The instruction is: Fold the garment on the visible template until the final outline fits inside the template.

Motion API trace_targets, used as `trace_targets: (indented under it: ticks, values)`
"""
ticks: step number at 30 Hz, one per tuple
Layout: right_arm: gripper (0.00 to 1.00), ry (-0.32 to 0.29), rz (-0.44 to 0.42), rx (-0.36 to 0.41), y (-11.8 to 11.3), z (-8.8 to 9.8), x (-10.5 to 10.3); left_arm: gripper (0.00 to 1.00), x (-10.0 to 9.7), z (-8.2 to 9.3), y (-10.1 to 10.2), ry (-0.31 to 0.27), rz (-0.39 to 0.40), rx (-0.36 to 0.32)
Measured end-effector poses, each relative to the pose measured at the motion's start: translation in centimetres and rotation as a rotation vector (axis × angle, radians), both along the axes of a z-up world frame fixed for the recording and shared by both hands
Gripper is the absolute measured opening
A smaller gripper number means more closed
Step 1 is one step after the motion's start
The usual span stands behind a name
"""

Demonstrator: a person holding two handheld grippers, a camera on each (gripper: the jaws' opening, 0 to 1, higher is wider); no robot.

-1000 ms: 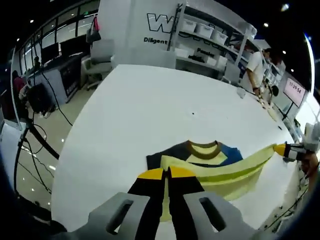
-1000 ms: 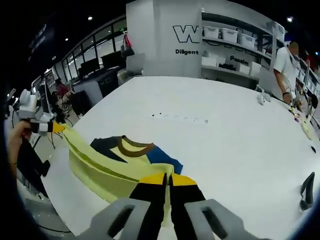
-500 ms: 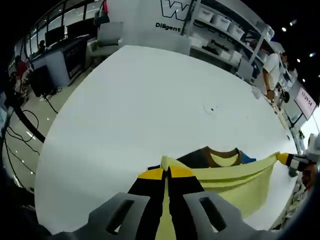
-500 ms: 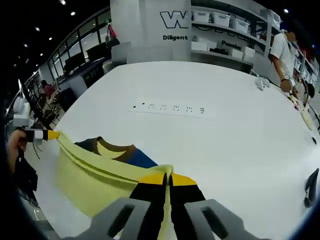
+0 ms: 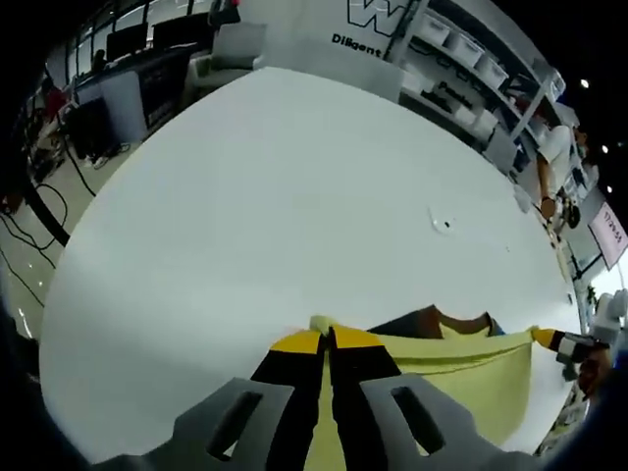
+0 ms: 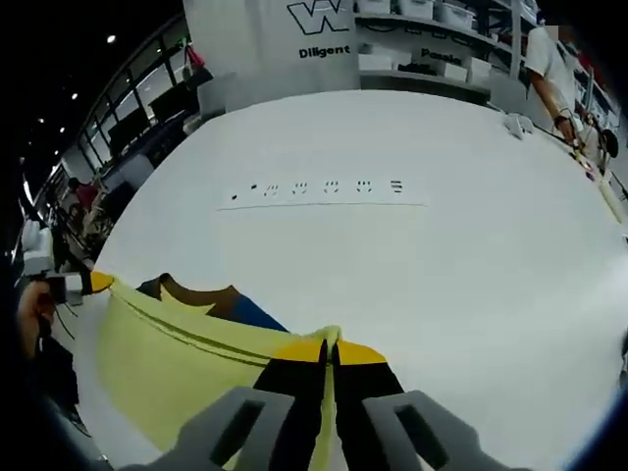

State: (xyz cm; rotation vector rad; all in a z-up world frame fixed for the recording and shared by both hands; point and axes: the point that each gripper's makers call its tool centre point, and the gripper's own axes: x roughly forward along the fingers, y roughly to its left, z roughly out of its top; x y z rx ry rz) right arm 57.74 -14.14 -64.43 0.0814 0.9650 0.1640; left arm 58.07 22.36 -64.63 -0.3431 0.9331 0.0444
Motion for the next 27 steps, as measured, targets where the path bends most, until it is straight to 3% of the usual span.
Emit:
trace_targets:
  ticks: [6, 8, 10, 12, 13, 17, 22, 27]
  values:
    - [0.0, -0.028, -0.044, 0.059, -0.5, -0.2, 1.3, 0.03, 0.5, 0.0, -0.2, -0.037, -0.015, 0.011]
    - [0.0, -0.111, -0.021, 0.04, -0.8, 0.6, 2.3, 0.04, 1.2, 0.7, -0.2, -0.097, -0.042, 0.03]
    - [0.02, -0.138, 0.004, 0.041, -0.8, 1.2, 2.6, 0.09, 1.9, 1.4, 0.1, -0.153, -0.069, 0.065]
    - [0.07, -0.166, 0.024, 0.026, -1.0, 1.7, 2.7, 0.13, 1.9, 1.8, 0.0, -0.165, -0.084, 0.057]
    - [0.11, -0.178, 0.037, 0.011, -1.2, 1.8, 2.8, 0.16, 2.7, 2.6, -0.1, -0.23, -0.1, 0.052]
    - [0.2, -0.172, 0.065, -0.011, -1.0, 1.8, 1.5, 0.24, 1.9, 2.3, 0.1, -0.207, -0.12, 0.054]
    - [0.23, -0.156, 0.078, -0.013, -0.6, 1.8, -0.4, 0.26, 1.3, 2.2, 0.7, -0.207, -0.14, 0.066]
    - [0.35, -0.131, 0.113, -0.022, 0.1, 1.1, -2.6, 0.27, -0.9, 2.8, 1.0, -0.218, -0.144, 0.073]
